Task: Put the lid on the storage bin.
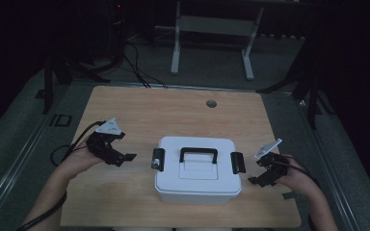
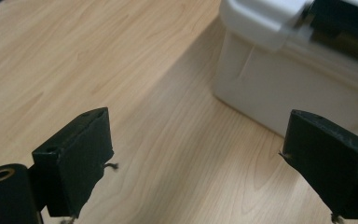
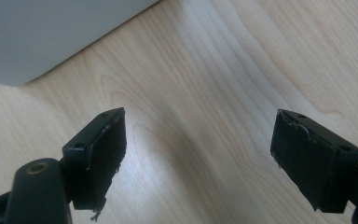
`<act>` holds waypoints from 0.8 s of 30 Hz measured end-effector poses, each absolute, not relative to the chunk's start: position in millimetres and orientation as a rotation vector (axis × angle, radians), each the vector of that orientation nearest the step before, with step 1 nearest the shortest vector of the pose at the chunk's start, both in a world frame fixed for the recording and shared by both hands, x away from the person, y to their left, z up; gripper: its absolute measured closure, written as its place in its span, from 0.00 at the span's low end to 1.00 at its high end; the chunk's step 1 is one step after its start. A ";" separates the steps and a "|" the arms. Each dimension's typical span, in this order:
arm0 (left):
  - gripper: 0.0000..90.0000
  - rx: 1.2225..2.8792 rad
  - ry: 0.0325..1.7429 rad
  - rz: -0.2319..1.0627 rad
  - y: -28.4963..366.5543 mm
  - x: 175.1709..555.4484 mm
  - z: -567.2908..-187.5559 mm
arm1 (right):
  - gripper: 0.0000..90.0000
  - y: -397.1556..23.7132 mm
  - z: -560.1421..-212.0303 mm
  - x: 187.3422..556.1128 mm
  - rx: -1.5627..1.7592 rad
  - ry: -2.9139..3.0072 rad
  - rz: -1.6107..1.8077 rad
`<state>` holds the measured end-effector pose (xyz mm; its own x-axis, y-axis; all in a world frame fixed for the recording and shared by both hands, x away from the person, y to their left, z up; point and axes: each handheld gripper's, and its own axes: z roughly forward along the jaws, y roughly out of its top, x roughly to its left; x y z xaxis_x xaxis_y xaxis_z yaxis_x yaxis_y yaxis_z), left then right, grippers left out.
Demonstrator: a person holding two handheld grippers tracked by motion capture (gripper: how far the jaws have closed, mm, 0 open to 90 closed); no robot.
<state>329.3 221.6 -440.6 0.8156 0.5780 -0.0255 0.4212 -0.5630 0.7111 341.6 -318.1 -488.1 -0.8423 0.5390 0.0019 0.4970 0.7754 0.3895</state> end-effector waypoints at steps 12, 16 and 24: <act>0.09 2.185 0.831 0.243 254.1 318.0 -476.8 | 0.19 -323.9 -494.4 342.2 0.889 2.807 0.643; 0.09 2.162 0.851 0.254 261.0 314.4 -486.4 | 0.19 -326.1 -497.0 344.4 0.927 2.768 0.704; 0.09 2.129 0.903 0.243 273.6 307.4 -506.8 | 0.18 -328.8 -505.6 346.1 0.981 2.720 0.744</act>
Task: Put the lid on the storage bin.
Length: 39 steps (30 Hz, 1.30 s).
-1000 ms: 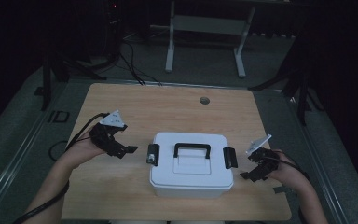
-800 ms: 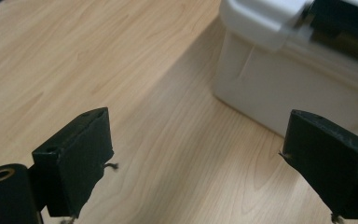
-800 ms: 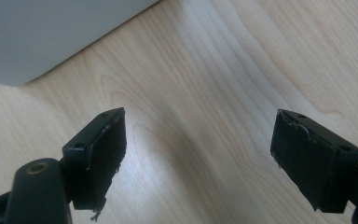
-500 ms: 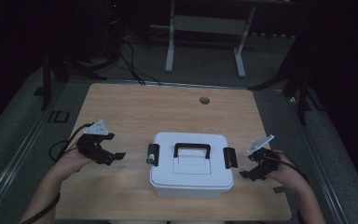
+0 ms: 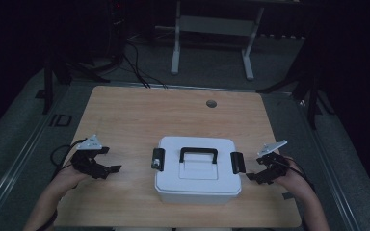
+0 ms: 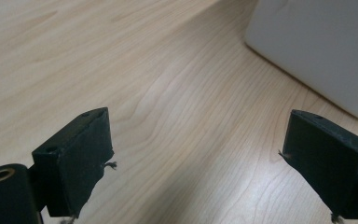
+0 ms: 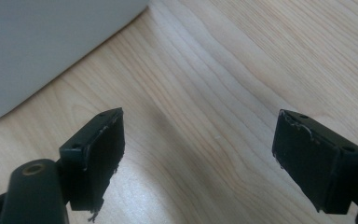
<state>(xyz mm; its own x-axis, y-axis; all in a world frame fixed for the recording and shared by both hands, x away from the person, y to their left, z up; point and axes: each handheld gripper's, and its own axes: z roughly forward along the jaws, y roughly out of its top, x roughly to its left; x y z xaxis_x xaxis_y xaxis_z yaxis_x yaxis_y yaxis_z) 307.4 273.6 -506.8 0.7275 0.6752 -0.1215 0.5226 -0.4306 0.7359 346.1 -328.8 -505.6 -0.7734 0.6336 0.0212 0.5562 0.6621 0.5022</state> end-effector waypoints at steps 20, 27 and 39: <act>0.04 2.046 1.034 0.312 290.9 290.0 -543.8 | 0.12 -338.3 -535.0 341.4 1.186 2.514 0.848; 0.04 2.012 1.038 0.341 290.7 287.3 -542.9 | 0.12 -342.5 -545.3 337.6 1.250 2.354 0.946; 0.04 1.878 1.076 0.463 291.8 277.5 -543.3 | 0.12 -343.2 -549.9 331.9 1.249 2.213 0.946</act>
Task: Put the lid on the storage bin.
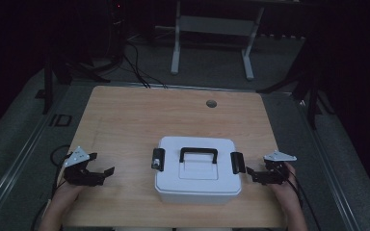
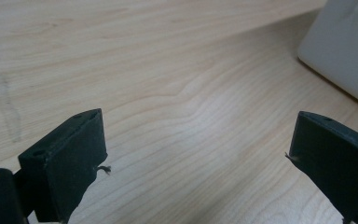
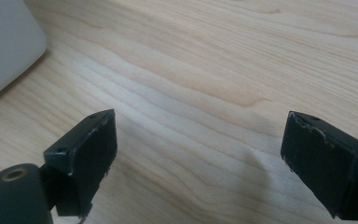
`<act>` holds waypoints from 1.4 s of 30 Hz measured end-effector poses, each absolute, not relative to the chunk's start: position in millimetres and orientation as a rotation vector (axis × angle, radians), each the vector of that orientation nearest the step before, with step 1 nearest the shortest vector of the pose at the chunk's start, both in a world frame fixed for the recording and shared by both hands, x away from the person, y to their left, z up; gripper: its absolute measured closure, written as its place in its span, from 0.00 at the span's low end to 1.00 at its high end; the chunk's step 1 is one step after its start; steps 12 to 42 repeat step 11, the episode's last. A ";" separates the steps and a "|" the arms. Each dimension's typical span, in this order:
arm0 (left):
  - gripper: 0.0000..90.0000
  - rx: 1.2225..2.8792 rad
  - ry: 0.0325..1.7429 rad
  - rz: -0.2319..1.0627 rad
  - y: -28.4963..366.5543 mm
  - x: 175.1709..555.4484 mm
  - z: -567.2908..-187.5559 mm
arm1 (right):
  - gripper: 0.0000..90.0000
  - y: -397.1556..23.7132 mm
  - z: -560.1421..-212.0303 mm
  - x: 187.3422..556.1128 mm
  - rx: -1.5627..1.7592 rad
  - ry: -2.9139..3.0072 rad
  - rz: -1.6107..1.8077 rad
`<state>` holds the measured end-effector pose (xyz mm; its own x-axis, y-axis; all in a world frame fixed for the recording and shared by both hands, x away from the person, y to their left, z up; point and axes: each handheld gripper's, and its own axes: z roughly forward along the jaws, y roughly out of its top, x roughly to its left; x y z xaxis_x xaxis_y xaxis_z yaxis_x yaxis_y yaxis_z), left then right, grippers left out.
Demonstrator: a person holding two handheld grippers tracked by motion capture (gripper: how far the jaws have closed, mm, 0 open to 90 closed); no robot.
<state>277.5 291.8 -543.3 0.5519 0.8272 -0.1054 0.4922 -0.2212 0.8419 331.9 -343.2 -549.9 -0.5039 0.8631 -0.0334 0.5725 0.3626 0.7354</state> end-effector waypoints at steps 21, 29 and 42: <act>0.04 1.845 1.099 0.549 288.5 272.6 -547.0 | 0.12 -347.8 -549.4 330.4 1.283 2.152 0.983; 0.04 1.845 1.099 0.549 288.5 272.6 -547.0 | 0.12 -347.8 -549.4 330.4 1.283 2.152 0.983; 0.04 1.845 1.099 0.549 288.5 272.6 -547.0 | 0.12 -347.8 -549.4 330.4 1.283 2.152 0.983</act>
